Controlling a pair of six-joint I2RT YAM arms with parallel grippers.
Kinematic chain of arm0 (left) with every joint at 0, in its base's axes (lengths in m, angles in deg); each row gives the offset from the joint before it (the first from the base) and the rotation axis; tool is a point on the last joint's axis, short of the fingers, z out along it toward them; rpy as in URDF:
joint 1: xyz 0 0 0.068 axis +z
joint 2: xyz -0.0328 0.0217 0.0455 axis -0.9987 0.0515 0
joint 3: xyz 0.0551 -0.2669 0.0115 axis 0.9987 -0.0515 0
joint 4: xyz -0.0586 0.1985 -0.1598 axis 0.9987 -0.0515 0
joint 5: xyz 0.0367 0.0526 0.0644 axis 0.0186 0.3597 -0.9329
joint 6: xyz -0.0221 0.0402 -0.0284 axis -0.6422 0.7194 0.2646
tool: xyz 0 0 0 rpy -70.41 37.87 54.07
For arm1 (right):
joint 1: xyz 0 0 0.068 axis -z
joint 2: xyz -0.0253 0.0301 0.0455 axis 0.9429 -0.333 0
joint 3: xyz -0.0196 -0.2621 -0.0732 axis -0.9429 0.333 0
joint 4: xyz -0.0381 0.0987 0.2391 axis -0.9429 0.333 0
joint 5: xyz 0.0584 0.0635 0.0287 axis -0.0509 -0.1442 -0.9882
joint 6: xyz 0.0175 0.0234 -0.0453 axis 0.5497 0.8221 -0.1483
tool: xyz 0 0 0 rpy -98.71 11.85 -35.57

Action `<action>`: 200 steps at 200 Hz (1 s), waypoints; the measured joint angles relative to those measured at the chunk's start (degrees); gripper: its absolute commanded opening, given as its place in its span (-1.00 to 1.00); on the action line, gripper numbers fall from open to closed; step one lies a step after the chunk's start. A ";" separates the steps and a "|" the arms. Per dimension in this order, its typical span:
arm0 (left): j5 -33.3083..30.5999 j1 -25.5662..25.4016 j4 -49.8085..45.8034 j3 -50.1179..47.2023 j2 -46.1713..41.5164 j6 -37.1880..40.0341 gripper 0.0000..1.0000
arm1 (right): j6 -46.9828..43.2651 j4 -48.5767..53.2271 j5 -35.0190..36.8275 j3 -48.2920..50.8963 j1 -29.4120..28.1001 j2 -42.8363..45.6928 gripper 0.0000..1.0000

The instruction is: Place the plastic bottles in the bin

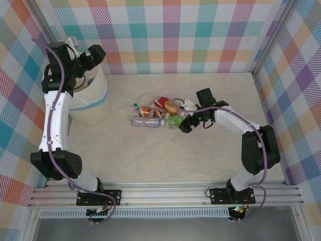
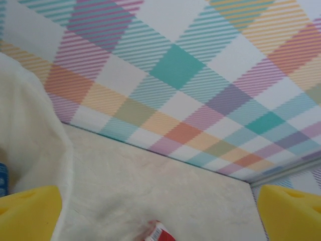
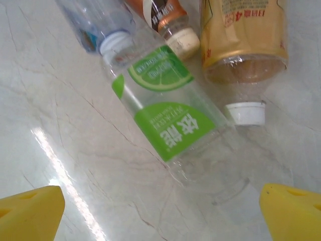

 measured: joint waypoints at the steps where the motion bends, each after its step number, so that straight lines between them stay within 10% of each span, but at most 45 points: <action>1: 0.17 -0.20 0.13 -0.31 -0.17 -0.07 1.00 | -0.22 0.13 0.00 -0.09 0.07 -0.09 0.99; 109: 2.23 -6.21 8.90 -29.31 -17.29 -6.05 1.00 | -23.47 10.69 4.13 -13.07 3.37 -16.87 0.63; 200: 1.99 -6.27 10.88 -37.44 -21.84 -10.32 1.00 | -30.16 -0.33 3.15 -4.28 2.12 -16.28 -0.26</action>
